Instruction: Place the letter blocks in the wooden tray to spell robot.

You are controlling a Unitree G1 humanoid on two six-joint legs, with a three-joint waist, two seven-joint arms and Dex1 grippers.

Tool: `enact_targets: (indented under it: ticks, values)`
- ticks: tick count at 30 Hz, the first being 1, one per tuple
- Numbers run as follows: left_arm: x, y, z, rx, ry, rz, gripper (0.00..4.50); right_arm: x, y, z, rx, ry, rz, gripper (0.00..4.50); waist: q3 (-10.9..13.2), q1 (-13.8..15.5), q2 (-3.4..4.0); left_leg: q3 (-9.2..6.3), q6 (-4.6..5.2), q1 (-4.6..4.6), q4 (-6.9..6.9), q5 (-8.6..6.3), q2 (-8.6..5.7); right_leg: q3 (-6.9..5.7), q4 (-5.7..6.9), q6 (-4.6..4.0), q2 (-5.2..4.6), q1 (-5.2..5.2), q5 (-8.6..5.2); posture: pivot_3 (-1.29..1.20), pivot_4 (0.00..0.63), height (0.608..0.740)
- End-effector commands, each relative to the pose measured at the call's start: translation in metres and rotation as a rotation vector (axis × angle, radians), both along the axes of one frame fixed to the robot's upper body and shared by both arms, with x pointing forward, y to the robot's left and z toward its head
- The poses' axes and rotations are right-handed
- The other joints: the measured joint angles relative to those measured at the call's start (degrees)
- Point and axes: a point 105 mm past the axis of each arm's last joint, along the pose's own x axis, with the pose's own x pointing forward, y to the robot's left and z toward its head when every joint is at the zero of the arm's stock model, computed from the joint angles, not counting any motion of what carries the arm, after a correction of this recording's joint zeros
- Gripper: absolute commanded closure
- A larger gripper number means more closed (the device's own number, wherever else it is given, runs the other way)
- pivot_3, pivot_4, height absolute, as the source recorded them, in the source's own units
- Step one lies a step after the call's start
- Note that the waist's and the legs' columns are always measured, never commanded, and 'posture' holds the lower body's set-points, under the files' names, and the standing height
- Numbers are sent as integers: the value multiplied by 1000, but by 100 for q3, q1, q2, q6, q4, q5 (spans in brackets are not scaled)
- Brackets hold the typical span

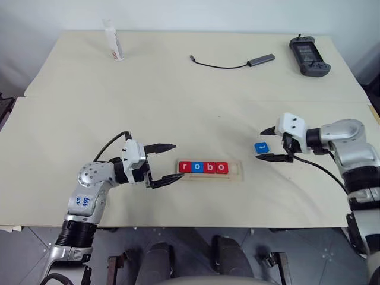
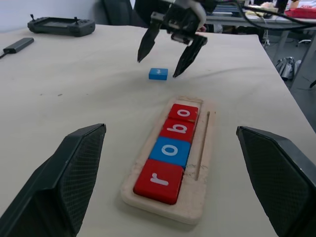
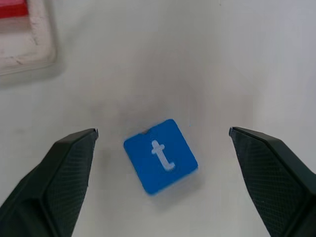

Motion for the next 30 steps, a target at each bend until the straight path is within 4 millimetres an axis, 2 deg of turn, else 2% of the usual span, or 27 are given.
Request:
enact_targets:
  ticks: [1,5,10,19,23,26,30]
  values:
    - [-5,3,10,-8,-40,9,0,3,-4,-1,-29,24,12,41,0,8,0,-1,0,0,1,0,-1,-1,0,0,-1,1,0,0,150,740]
    - [-5,5,11,-5,-43,21,0,2,-12,-5,-39,86,-18,913,0,12,0,-5,-1,1,6,0,-1,-3,1,0,-2,8,0,0,150,740]
    - [-5,5,11,-2,-41,17,0,-2,-21,-1,-36,113,-27,2551,0,12,0,-6,-1,4,10,1,-1,-4,3,0,-3,12,0,0,150,740]
    - [-1,-1,12,-6,-44,-8,0,-7,-32,-3,-24,133,-78,2551,0,12,0,-6,-1,3,9,1,-2,-4,3,0,-3,11,0,0,150,740]
    - [-1,-2,12,-9,-44,-9,0,-6,-38,-6,17,149,-175,2551,0,24,0,-6,-1,3,10,1,-2,-4,4,0,-4,11,0,0,150,740]
    - [-1,-2,11,-15,-43,-4,0,-9,-35,-3,101,193,-275,2551,0,39,0,-7,-1,2,12,1,-3,-5,6,0,-5,12,1,0,150,740]
    - [-3,-3,8,-20,-34,-5,0,-24,-24,6,213,201,-392,2551,0,110,1,-10,-2,1,10,0,-1,-8,7,0,-4,9,1,0,150,740]
